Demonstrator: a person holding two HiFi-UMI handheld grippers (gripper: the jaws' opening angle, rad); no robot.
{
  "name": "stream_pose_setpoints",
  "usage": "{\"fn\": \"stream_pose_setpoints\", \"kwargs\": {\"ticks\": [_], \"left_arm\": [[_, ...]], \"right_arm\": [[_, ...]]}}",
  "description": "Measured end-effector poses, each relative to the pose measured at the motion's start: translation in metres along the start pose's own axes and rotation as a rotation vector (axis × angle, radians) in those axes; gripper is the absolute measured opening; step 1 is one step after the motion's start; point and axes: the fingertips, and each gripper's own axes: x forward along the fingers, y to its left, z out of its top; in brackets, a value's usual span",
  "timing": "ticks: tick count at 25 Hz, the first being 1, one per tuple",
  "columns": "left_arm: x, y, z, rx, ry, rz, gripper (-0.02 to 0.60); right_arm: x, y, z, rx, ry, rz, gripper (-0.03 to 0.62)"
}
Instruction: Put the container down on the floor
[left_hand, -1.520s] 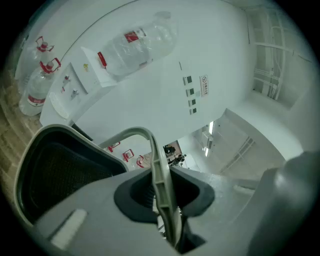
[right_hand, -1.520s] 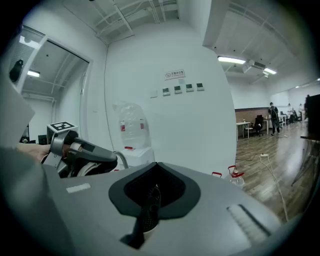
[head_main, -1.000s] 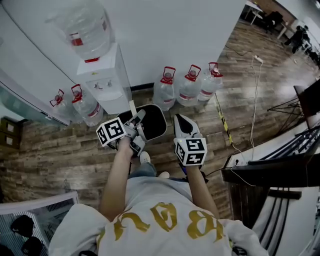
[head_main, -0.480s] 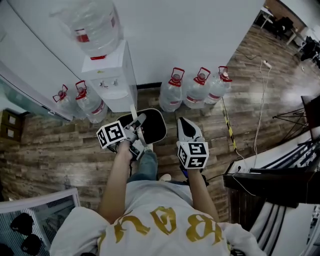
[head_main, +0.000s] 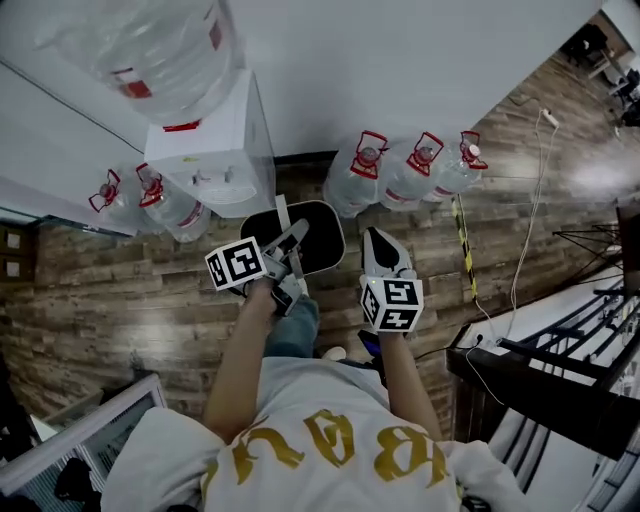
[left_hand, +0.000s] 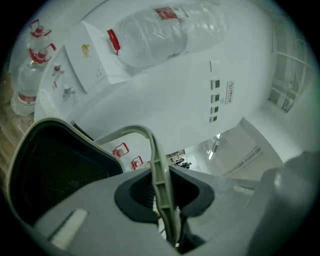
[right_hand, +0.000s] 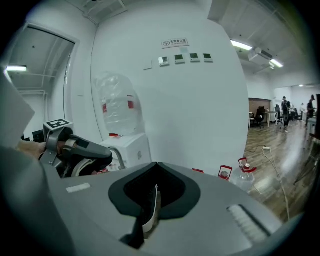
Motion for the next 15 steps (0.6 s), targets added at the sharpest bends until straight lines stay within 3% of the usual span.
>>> {"fn": "stream_pose_setpoints", "kwargs": {"ticks": [9, 15], "left_arm": [[0.074, 0.012, 0.079, -0.013, 0.044, -0.035, 0.049], [0.106, 0.009, 0.103, -0.014, 0.075, -0.058, 0.049]], "right_arm": [[0.074, -0.024, 0.036, 0.022, 0.006, -0.091, 0.029], [0.091, -0.038, 0.046, 0.030, 0.017, -0.128, 0.029]]}}
